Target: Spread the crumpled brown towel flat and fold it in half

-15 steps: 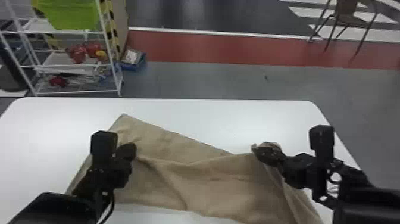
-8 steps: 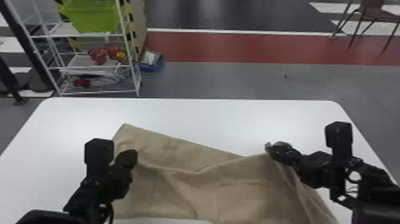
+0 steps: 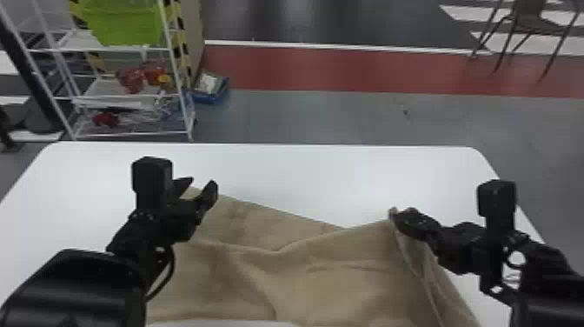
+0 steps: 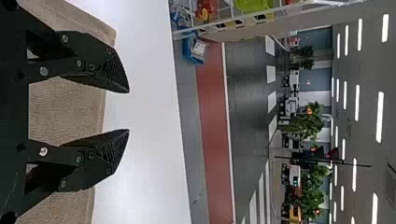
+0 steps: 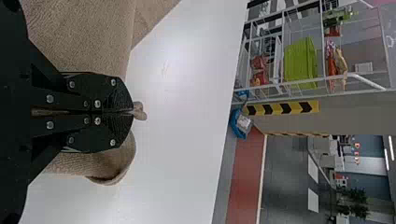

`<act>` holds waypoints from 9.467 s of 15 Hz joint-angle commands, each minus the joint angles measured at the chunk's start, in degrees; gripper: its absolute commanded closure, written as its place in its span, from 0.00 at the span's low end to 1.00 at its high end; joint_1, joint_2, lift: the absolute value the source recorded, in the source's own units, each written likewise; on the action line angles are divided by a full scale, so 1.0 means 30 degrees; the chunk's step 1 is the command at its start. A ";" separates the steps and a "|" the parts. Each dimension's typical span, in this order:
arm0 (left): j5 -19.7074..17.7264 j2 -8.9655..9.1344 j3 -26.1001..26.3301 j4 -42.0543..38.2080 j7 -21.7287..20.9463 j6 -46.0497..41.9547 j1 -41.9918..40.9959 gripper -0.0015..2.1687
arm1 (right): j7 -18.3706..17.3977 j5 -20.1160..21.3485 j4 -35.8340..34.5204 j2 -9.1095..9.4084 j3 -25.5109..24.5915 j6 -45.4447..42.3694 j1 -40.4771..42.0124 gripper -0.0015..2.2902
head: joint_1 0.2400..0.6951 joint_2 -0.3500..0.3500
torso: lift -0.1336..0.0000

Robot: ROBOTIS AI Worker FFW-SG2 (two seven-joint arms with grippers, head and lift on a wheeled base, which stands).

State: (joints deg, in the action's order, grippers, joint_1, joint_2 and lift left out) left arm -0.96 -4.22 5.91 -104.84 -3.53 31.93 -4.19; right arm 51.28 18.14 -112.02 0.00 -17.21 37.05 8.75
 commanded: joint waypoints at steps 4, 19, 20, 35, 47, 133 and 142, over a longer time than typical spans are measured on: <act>-0.0060 -0.0030 -0.0271 0.3774 -0.0258 -0.1807 0.2333 0.15 | 0.0017 -0.0070 0.0249 0.0017 -0.0592 -0.0352 0.0130 0.49 | 1.00 0.35 | 0.09; 0.0995 -0.0235 -0.1765 0.5064 -0.0844 -0.0225 0.3065 0.24 | 0.0193 0.0223 -0.0131 0.0017 -0.0094 -0.0176 0.0130 0.49 | 1.00 0.46 | 0.09; 0.1024 -0.0235 -0.1765 0.5122 -0.0844 -0.0166 0.3124 0.24 | 0.0252 0.0194 -0.0161 0.0017 -0.0123 -0.0176 0.0130 0.49 | 1.00 0.46 | 0.09; 0.0995 -0.0206 -0.2381 0.4419 -0.0990 0.1533 0.2714 0.75 | 0.0427 -0.0099 -0.0776 0.0017 -0.0651 -0.0293 0.0540 0.50 | 1.00 0.48 | 0.09; -0.1203 -0.0060 -0.6013 -0.7915 -0.1400 0.4404 -0.2999 0.75 | 0.2390 -0.1652 -0.5229 0.0017 -0.4576 0.3281 -0.0192 0.52 | 1.00 0.46 | 0.09; -0.2990 0.0409 -1.1111 -0.5688 -0.5092 0.2822 -0.7716 0.87 | 0.2918 -0.2736 -0.3852 -0.0381 -0.2643 0.0058 0.6663 0.65 | 1.00 0.77 | 0.09; -0.1232 0.0526 -1.0496 -0.5893 -0.4769 0.2880 -0.8243 0.87 | 0.2947 -0.2443 -0.3530 -0.0820 -0.2701 0.0996 0.6634 0.65 | 1.00 0.76 | 0.09</act>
State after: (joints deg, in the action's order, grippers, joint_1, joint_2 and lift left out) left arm -5.87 -2.65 -26.16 -122.45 -17.97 40.46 -28.68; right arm 60.12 10.72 -122.70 -2.15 -25.43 39.51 28.72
